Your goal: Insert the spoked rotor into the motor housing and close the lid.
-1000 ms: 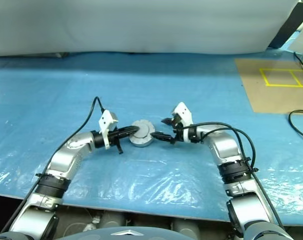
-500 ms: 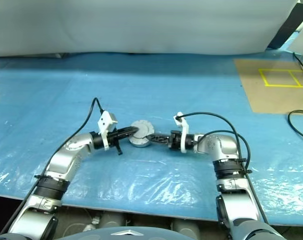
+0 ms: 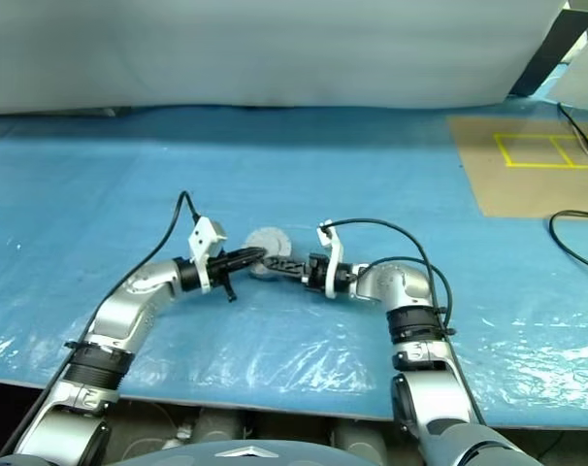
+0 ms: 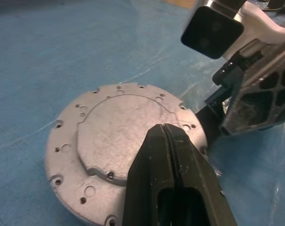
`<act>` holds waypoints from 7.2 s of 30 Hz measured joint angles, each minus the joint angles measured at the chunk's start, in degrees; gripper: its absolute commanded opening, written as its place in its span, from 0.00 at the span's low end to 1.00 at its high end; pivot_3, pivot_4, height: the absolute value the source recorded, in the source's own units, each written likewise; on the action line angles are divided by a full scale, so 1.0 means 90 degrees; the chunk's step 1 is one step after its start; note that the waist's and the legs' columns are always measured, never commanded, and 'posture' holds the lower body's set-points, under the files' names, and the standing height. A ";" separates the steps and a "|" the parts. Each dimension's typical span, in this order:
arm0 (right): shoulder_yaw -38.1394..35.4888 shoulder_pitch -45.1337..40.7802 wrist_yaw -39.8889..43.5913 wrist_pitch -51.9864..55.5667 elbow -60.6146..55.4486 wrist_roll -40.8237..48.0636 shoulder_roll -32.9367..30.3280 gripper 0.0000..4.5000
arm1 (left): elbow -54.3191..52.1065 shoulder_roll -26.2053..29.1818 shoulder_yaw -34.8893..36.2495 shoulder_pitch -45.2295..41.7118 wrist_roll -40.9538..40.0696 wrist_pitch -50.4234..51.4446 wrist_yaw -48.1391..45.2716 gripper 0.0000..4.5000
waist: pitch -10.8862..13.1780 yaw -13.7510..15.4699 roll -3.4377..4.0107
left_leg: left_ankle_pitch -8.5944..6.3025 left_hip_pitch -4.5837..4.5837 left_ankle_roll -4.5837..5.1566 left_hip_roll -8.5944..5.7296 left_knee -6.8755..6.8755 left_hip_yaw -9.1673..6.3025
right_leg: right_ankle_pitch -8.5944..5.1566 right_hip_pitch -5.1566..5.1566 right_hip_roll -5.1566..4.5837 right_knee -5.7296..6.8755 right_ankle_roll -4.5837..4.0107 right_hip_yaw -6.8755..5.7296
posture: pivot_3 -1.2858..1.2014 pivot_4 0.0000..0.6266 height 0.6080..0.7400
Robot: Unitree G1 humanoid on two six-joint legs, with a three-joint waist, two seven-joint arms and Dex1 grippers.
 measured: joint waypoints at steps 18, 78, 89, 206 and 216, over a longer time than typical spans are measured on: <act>-0.0101 0.0164 -0.0192 -0.0403 -0.0006 -0.0002 -0.0051 0.31 | 0.0030 0.0009 0.0007 -0.0066 -0.0016 0.0004 -0.0098 0.00 | 0.0002 0.0089 0.0003 | 0.0001 -0.0002 0.0000 -0.0001 0.0003 0.0007 | 0.0000 0.0008 -0.0014 -0.0007 0.0002 -0.0003 | 0.52 0.24 1.00; -0.1575 -0.0497 -0.1929 0.1929 -0.1790 0.2377 0.0127 0.31 | 0.0432 -0.0676 0.3149 -0.0564 -0.6504 0.5315 0.1798 1.00 | 0.0107 0.0234 -0.0019 | 0.0001 -0.0204 -0.0017 -0.0022 0.0142 -0.0079 | 0.0023 -0.0121 0.0005 0.0104 0.0035 -0.0081 | 0.52 0.24 1.00; -0.1740 -0.0485 -0.2033 0.1848 -0.1790 0.2376 0.0086 0.31 | 0.0884 -0.0997 0.3018 -0.1078 -0.5791 0.5028 0.1438 1.00 | 0.0107 0.0221 -0.0019 | 0.0001 -0.0206 -0.0017 -0.0021 0.0165 -0.0138 | 0.0023 -0.0108 0.0004 0.0112 0.0034 -0.0091 | 0.52 0.24 1.00; 0.0051 0.0027 -0.1262 -0.0358 -0.2383 0.1221 -0.0575 0.73 | -0.0734 -0.0154 0.3458 0.0029 -0.3028 0.0572 0.3307 0.99 | 0.0113 0.0266 -0.0027 | 0.0001 -0.0195 -0.0016 -0.0007 0.0211 -0.0148 | 0.0029 -0.0044 -0.0024 0.0111 0.0046 -0.0123 | 0.52 0.24 1.00; 0.0576 0.0232 -0.0936 -0.2302 -0.3007 -0.0410 -0.1607 0.73 | -0.1465 0.0665 -0.0010 -0.0184 -0.1880 0.1209 0.0858 0.99 | 0.0115 0.0013 -0.0012 | 0.0001 -0.0193 -0.0016 -0.0014 0.0185 -0.0147 | 0.0025 -0.0082 0.0012 0.0114 0.0039 -0.0097 | 0.52 0.24 1.00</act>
